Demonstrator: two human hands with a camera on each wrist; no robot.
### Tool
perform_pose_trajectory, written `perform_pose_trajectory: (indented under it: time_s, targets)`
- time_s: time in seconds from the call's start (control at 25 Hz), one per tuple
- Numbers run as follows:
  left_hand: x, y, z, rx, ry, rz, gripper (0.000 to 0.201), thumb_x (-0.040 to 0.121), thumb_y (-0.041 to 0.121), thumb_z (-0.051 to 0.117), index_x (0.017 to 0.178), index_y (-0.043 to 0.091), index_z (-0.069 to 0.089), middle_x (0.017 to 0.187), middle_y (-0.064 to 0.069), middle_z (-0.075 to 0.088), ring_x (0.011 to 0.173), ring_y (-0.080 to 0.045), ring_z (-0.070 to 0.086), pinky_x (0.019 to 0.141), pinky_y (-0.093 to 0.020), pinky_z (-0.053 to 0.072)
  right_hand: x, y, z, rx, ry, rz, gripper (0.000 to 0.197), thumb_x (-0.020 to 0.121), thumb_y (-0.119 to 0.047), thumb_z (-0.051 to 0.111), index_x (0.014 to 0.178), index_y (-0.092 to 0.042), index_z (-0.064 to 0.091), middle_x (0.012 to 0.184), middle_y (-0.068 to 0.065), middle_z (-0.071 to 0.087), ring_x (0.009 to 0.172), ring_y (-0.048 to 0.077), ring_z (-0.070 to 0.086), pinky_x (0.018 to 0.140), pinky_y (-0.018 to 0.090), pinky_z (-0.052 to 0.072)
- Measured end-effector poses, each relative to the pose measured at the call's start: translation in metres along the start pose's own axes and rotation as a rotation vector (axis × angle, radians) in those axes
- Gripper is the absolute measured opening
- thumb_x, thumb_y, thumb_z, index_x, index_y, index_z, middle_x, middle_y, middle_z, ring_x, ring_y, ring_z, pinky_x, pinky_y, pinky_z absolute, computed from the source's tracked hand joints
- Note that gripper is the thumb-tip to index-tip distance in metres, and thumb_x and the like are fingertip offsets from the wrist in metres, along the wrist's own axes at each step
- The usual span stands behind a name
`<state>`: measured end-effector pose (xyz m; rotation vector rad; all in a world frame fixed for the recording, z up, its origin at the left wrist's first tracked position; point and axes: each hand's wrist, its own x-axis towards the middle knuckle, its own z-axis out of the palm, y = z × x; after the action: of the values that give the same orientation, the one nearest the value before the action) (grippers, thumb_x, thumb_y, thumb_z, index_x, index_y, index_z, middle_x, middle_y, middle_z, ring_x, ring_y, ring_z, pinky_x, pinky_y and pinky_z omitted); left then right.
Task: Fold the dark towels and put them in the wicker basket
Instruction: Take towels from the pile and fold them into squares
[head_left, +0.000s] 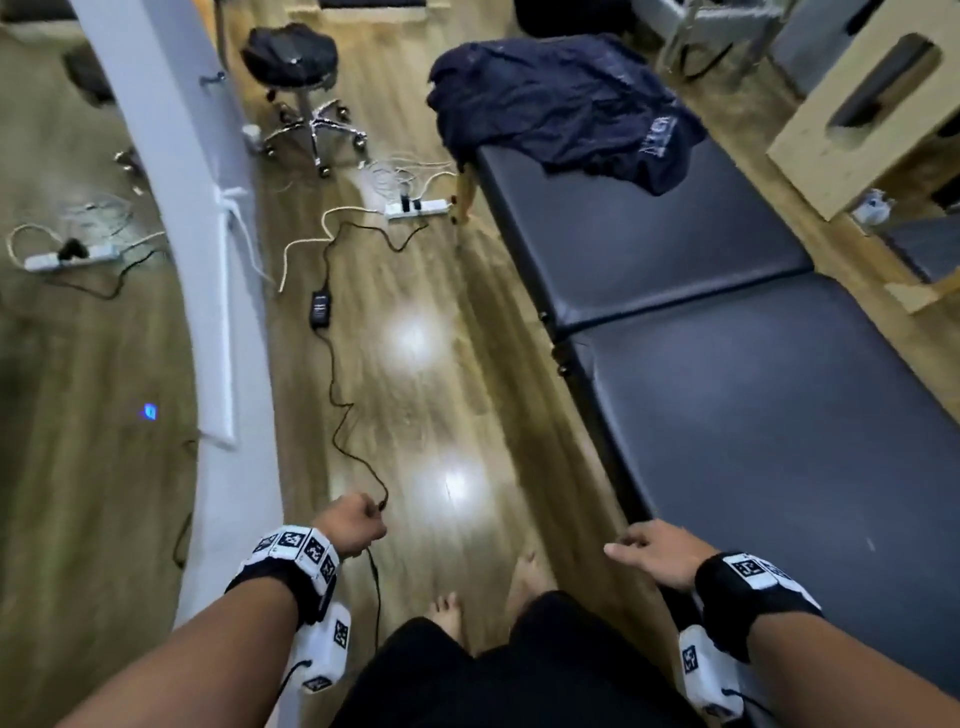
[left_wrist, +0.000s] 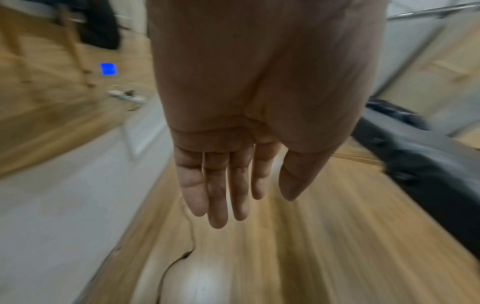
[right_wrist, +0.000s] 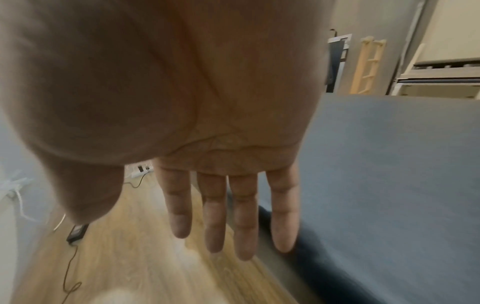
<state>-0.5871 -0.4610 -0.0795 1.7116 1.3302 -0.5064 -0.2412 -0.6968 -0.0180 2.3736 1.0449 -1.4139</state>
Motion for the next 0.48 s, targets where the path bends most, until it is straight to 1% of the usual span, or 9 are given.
perform_pose_trajectory:
  time_s: [0.04, 0.08, 0.16, 0.2, 0.24, 0.28, 0.36, 0.4, 0.48]
  targets:
    - [0.001, -0.013, -0.005, -0.044, -0.018, -0.036, 0.013, 0.09, 0.014, 0.061, 0.078, 0.008, 0.063, 0.07, -0.01, 0.061, 0.053, -0.021, 0.055, 0.045, -0.02, 0.041, 0.008, -0.006, -0.005, 0.025, -0.016, 0.0, 0.047, 0.094, -0.06, 0.055, 0.121, -0.024, 0.066, 0.119, -0.004, 0.067, 0.107, 0.016, 0.061, 0.089, 0.029, 0.048]
    - [0.004, -0.027, -0.011, -0.085, -0.03, -0.079, 0.016, 0.09, 0.013, 0.06, 0.075, 0.008, 0.061, 0.068, -0.012, 0.059, 0.05, -0.021, 0.053, 0.042, -0.019, 0.038, 0.02, -0.015, -0.012, 0.066, -0.047, 0.005, 0.046, 0.094, -0.059, 0.055, 0.121, -0.024, 0.065, 0.11, -0.006, 0.067, 0.1, 0.015, 0.06, 0.078, 0.026, 0.05]
    - [0.012, -0.047, -0.025, -0.162, -0.024, -0.144, 0.017, 0.088, 0.013, 0.059, 0.071, 0.009, 0.059, 0.063, -0.013, 0.057, 0.049, -0.022, 0.052, 0.045, -0.021, 0.036, 0.042, -0.042, -0.031, 0.11, -0.1, 0.012, 0.045, 0.094, -0.058, 0.056, 0.122, -0.024, 0.064, 0.09, -0.013, 0.058, 0.087, 0.011, 0.057, 0.055, 0.018, 0.044]
    - [0.018, -0.053, -0.033, -0.205, -0.012, -0.167, 0.018, 0.086, 0.014, 0.059, 0.069, 0.009, 0.058, 0.061, -0.012, 0.057, 0.049, -0.022, 0.051, 0.047, -0.023, 0.036, 0.058, -0.055, -0.042, 0.092, -0.101, -0.013, 0.046, 0.094, -0.057, 0.057, 0.124, -0.023, 0.064, 0.089, -0.014, 0.057, 0.085, 0.008, 0.056, 0.055, 0.016, 0.042]
    - [0.026, -0.056, -0.043, -0.242, 0.011, -0.187, 0.017, 0.085, 0.015, 0.06, 0.069, 0.008, 0.059, 0.06, -0.011, 0.056, 0.05, -0.022, 0.051, 0.047, -0.024, 0.036, 0.076, -0.068, -0.053, 0.061, -0.093, -0.047, 0.048, 0.094, -0.056, 0.058, 0.127, -0.021, 0.063, 0.096, -0.014, 0.061, 0.089, 0.007, 0.059, 0.064, 0.017, 0.045]
    - [0.034, -0.057, -0.057, -0.257, 0.037, -0.203, 0.017, 0.085, 0.015, 0.06, 0.07, 0.007, 0.06, 0.06, -0.011, 0.057, 0.05, -0.022, 0.051, 0.047, -0.023, 0.036, 0.097, -0.079, -0.064, 0.034, -0.081, -0.084, 0.052, 0.093, -0.056, 0.06, 0.13, -0.02, 0.062, 0.111, -0.01, 0.065, 0.1, 0.01, 0.061, 0.078, 0.021, 0.048]
    - [0.042, -0.052, -0.086, -0.255, 0.098, -0.215, 0.014, 0.086, 0.012, 0.061, 0.073, 0.007, 0.061, 0.063, -0.009, 0.059, 0.051, -0.022, 0.053, 0.045, -0.021, 0.036, 0.13, -0.101, -0.083, -0.003, -0.072, -0.128, 0.059, 0.091, -0.054, 0.064, 0.136, -0.016, 0.059, 0.135, -0.001, 0.062, 0.123, 0.016, 0.058, 0.103, 0.026, 0.043]
    - [0.046, -0.048, -0.105, -0.245, 0.13, -0.226, 0.013, 0.086, 0.01, 0.06, 0.073, 0.008, 0.062, 0.063, -0.008, 0.06, 0.052, -0.02, 0.053, 0.045, -0.021, 0.037, 0.143, -0.114, -0.096, -0.018, -0.074, -0.141, 0.061, 0.09, -0.054, 0.065, 0.136, -0.015, 0.058, 0.139, 0.001, 0.061, 0.127, 0.016, 0.056, 0.107, 0.026, 0.042]
    - [0.054, -0.039, -0.139, -0.25, 0.182, -0.259, 0.01, 0.084, 0.01, 0.06, 0.075, 0.007, 0.062, 0.067, -0.008, 0.064, 0.054, -0.018, 0.055, 0.047, -0.022, 0.038, 0.163, -0.142, -0.122, -0.056, -0.073, -0.165, 0.057, 0.09, -0.054, 0.065, 0.133, -0.017, 0.062, 0.136, 0.002, 0.063, 0.126, 0.017, 0.058, 0.105, 0.025, 0.042]
